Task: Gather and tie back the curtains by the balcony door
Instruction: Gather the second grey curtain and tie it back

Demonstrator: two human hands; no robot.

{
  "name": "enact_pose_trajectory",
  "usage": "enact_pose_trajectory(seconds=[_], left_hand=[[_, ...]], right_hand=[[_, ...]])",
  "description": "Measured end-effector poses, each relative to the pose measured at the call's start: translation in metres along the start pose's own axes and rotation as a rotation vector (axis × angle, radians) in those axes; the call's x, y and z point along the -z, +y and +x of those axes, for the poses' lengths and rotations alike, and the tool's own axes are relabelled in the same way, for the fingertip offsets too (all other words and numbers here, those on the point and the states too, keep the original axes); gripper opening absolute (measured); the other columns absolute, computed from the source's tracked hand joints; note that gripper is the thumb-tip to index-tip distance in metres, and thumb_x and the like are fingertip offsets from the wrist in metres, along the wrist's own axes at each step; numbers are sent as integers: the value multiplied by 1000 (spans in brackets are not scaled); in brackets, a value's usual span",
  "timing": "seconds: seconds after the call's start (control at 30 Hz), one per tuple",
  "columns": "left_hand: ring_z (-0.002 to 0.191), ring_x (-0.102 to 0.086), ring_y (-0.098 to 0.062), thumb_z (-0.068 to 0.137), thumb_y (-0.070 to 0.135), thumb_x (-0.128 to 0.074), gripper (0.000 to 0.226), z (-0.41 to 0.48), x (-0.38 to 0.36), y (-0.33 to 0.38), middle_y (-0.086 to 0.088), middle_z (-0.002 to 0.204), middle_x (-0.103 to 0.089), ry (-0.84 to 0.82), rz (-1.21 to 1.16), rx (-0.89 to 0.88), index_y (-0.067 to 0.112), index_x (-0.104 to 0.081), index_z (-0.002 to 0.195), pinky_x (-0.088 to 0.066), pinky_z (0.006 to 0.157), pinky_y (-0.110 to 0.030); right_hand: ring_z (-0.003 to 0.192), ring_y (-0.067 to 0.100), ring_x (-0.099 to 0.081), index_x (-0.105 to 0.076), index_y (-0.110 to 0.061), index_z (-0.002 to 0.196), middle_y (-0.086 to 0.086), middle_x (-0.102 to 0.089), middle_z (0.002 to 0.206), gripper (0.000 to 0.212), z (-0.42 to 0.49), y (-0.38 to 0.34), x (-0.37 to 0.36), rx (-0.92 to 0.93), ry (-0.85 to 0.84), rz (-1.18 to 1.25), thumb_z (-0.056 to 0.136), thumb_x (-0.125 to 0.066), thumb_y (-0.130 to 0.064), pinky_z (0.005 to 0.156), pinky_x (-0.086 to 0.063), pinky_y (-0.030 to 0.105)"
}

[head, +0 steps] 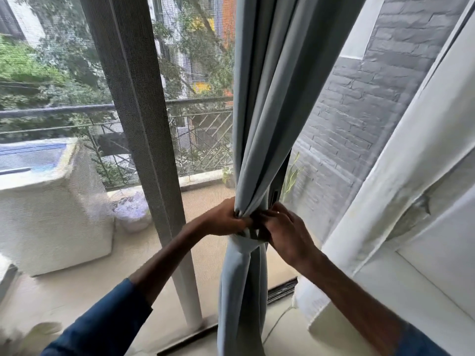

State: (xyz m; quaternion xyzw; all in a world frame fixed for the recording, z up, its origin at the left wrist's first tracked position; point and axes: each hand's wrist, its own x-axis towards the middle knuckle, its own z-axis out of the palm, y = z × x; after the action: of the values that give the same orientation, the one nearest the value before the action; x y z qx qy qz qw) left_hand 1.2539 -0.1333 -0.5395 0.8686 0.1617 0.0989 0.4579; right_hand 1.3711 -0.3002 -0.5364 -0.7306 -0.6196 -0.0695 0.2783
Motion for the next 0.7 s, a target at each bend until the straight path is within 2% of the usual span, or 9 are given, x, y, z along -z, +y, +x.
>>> enact_pose_trajectory(seconds=[0.1,0.2,0.27,0.33,0.4,0.5,0.57,0.6,0.7], left_hand=[[101,-68,-29,77,23,-66,46,-2,-5,8,-13,110,-69,-25,18,-50,4,-62,118,-58,85,-48],[106,-67,-25,76,12,-75,45,-3,-9,9,-8,114,-70,-52,-12,-67,11,-65,120,-57,89,-48],[105,-68,-23,78,17,-74,42,-5,-8,9,-9,113,-71,-43,-35,-81,10,-66,119,-57,89,-46],[102,-69,-20,76,36,-69,50,-8,-4,9,-11,113,-71,-22,-66,-87,8,-66,118,-58,87,-40],[96,-68,-14,72,47,-64,58,-9,3,9,-10,109,-72,-2,-95,-76,9,-67,114,-59,83,-34],[90,-68,-11,74,26,-71,35,-6,7,10,-6,101,-74,-40,-121,-40,12,-72,106,-60,80,-40],[81,-68,-2,76,10,-72,25,-6,5,14,10,89,-76,-68,-121,-22,25,-74,95,-58,69,-28],[79,-67,0,73,12,-73,25,-7,3,16,14,85,-75,-72,-121,-21,30,-73,91,-56,68,-24],[84,-69,-7,73,21,-75,28,-6,-1,15,1,94,-74,-53,-137,-26,19,-71,101,-59,76,-32]], right_hand=[[86,29,-71,-74,-22,108,4,-72,102,35,15,-3,15,110,-167,-428,75,-78,-12,63,-54,32],[104,29,-67,-65,-15,123,5,-63,122,37,36,-7,37,-19,-596,-303,86,-67,-14,76,-48,29],[90,23,-68,-69,-7,111,8,-70,104,28,39,0,35,-16,-676,-155,84,-63,-6,67,-43,20],[72,7,-65,-74,-10,105,1,-71,82,28,33,0,31,-34,-577,-24,80,-64,-2,62,-48,23],[66,-3,-63,-77,-29,105,-6,-73,76,37,24,1,27,-114,-314,66,75,-72,-9,59,-49,21],[82,4,-69,-76,-40,102,-13,-76,92,40,19,-8,30,-150,-17,10,71,-76,-14,65,-45,17],[86,10,-71,-77,-35,97,-9,-76,94,25,18,-9,28,-76,-27,-93,75,-78,-23,63,-37,17],[88,14,-71,-77,-33,97,-7,-76,96,21,19,-8,26,-50,-42,-142,77,-77,-29,63,-38,20],[94,28,-70,-76,-26,101,2,-76,98,22,21,-5,21,27,-149,-348,84,-71,-37,72,-49,31]])
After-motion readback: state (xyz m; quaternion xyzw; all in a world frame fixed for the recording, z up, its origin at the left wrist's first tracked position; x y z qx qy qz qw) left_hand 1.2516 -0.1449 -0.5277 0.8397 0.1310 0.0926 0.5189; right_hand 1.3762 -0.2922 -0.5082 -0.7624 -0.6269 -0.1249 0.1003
